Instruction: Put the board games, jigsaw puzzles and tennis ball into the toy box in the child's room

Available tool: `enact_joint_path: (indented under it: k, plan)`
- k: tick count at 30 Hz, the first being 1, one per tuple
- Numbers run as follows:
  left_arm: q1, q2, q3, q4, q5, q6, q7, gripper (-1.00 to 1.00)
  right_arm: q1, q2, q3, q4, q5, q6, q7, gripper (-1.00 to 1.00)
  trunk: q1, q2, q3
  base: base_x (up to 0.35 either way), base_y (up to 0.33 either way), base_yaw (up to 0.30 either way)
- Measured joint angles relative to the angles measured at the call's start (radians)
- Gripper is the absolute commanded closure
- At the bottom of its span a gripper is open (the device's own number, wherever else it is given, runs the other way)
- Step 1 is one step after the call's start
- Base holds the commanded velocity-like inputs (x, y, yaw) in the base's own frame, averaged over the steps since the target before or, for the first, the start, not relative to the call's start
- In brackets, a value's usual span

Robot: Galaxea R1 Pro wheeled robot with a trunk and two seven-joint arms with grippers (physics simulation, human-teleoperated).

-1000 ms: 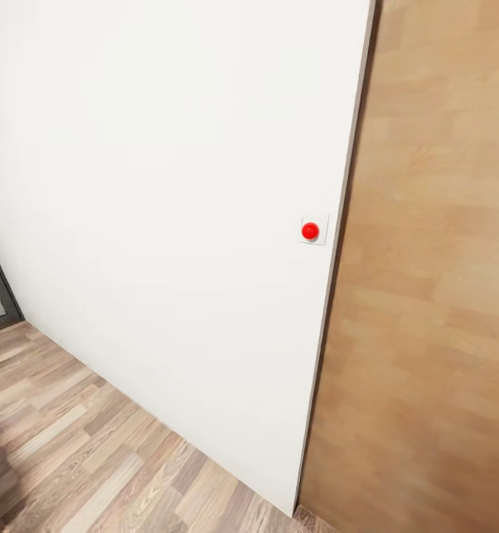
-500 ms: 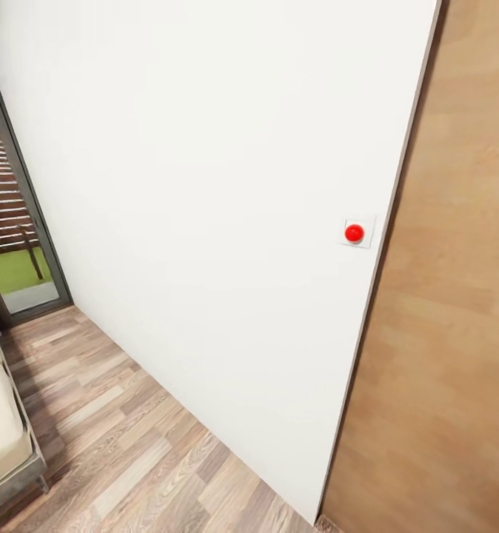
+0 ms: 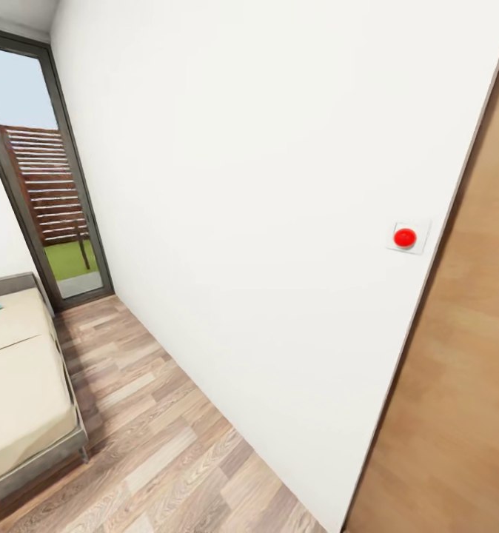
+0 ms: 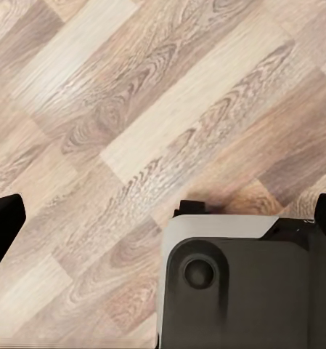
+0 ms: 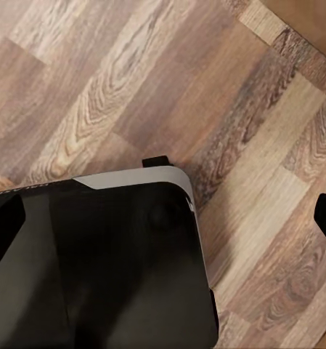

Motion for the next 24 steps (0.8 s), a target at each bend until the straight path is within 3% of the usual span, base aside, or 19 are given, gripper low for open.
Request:
enact_joint_path:
  k: [24]
  plan:
    - [0.0,0.0,-0.001,0.001,0.0,-0.005,0.001,-1.0,0.0,0.001,0.0,0.0,0.001,0.0,-0.001,-1.0,0.0,0.0,0.0,0.0,0.0,0.293]
